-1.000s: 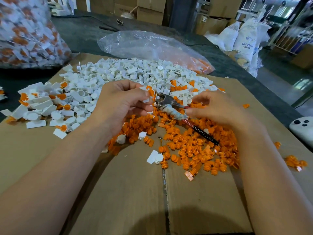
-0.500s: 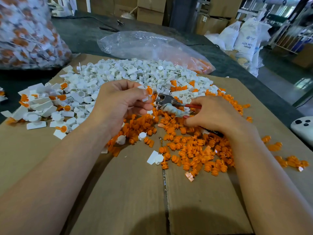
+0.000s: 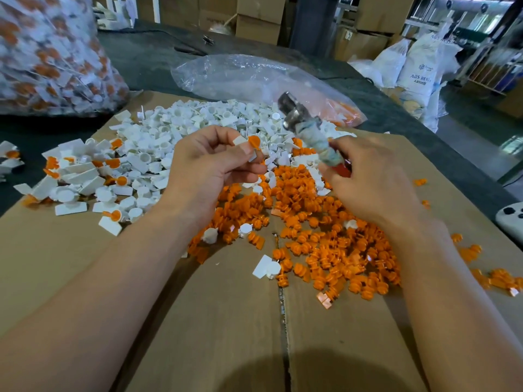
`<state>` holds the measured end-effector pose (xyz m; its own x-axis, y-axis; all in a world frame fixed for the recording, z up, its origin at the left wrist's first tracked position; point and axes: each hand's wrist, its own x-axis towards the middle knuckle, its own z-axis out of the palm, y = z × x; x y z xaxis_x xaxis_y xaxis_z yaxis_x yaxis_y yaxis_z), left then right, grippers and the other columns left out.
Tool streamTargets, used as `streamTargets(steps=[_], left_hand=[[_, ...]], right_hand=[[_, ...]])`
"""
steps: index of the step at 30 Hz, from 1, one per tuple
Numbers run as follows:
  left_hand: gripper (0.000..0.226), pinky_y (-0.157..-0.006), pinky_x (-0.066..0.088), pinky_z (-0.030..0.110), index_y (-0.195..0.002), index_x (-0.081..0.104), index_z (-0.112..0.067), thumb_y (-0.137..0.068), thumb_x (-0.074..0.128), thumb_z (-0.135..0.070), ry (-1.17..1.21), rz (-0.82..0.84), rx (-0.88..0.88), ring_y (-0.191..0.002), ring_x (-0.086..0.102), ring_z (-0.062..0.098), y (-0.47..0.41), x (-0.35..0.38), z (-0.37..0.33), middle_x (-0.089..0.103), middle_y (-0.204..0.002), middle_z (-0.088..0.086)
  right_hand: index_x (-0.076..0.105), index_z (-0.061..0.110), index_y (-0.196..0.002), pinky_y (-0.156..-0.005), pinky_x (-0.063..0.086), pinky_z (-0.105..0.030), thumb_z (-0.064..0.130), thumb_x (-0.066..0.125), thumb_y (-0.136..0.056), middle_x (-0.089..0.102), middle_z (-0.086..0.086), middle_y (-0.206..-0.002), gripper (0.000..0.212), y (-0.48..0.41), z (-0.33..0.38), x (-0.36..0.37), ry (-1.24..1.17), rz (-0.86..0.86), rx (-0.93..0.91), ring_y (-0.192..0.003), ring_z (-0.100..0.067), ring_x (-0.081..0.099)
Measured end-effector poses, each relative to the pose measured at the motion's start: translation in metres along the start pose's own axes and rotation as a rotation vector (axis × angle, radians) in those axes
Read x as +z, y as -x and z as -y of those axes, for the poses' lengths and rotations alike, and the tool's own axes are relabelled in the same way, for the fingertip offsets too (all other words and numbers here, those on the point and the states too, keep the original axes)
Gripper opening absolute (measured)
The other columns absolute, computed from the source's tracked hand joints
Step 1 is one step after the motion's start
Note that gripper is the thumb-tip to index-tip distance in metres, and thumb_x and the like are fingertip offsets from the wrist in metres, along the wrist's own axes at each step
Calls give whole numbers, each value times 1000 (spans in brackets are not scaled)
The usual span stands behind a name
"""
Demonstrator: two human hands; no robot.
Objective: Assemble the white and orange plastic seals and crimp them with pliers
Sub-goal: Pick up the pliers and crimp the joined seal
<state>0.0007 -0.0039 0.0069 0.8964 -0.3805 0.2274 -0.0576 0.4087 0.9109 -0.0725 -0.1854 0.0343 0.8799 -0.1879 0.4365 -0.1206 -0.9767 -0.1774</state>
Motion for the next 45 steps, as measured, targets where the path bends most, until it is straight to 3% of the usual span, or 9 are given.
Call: streamTargets(steps=[4,9,14,20,24,27,29,35,45], left_hand=[[14,-49,50,19,-77,53,-8,-82,57,4,19,-2,43,-56,67,14,-1,0,0,68,-60,2],[18,-50,50,19,-74,54,-10,-84,56,5,1,-27,92,-58,67,15,0,0,2,68,-59,-1],[18,-48,50,19,-73,55,-11,-84,56,4,6,-60,121,-57,68,14,-1,0,2,67,-59,-2],[17,-48,50,18,-74,54,-10,-84,56,3,-11,-58,124,-57,68,12,-1,0,1,67,-59,-3],[18,-48,51,19,-74,53,-10,-84,55,5,-34,-57,127,-56,67,12,0,1,2,67,-58,-3],[19,-49,52,19,-75,53,-10,-86,54,5,-42,-60,120,-56,67,12,0,1,2,67,-58,-4],[19,-49,52,19,-75,53,-10,-87,53,5,-48,-65,112,-56,67,13,0,1,2,67,-58,-3],[22,-49,52,20,-73,52,-9,-88,50,8,-41,-74,92,-55,67,14,-1,0,3,68,-58,-1],[25,-46,50,20,-71,53,-8,-87,49,10,-30,-130,50,-52,65,15,-1,-1,3,66,-56,3]], right_hand=[[56,16,-106,-69,31,-32,44,47,-86,60,-3,-95,36,3,8,6,77,33,-81,-84,-18,43],[51,18,-119,-70,27,-26,43,47,-88,56,-1,-109,40,5,10,12,-36,114,-95,-87,-9,37],[50,19,-119,-73,29,-26,45,46,-88,54,-1,-111,41,5,13,14,-59,176,-104,-89,-9,38],[52,20,-105,-69,25,-28,47,44,-87,45,6,-90,34,6,16,12,-39,189,-119,-86,-11,37],[54,19,-99,-67,21,-27,54,34,-80,46,6,-84,44,7,19,8,31,162,-157,-85,-11,34],[47,23,-92,-56,25,-29,49,42,-85,40,12,-74,28,8,19,9,-20,201,-146,-70,-10,37],[45,24,-91,-55,29,-21,46,46,-87,39,15,-73,23,8,18,10,-66,229,-142,-64,-6,37],[43,23,-88,-52,32,-29,43,49,-87,46,9,-70,22,10,21,12,-173,255,-132,-63,-10,44],[35,29,-73,-49,28,-26,40,51,-89,44,9,-64,25,11,26,16,-209,295,-110,-57,-7,42]])
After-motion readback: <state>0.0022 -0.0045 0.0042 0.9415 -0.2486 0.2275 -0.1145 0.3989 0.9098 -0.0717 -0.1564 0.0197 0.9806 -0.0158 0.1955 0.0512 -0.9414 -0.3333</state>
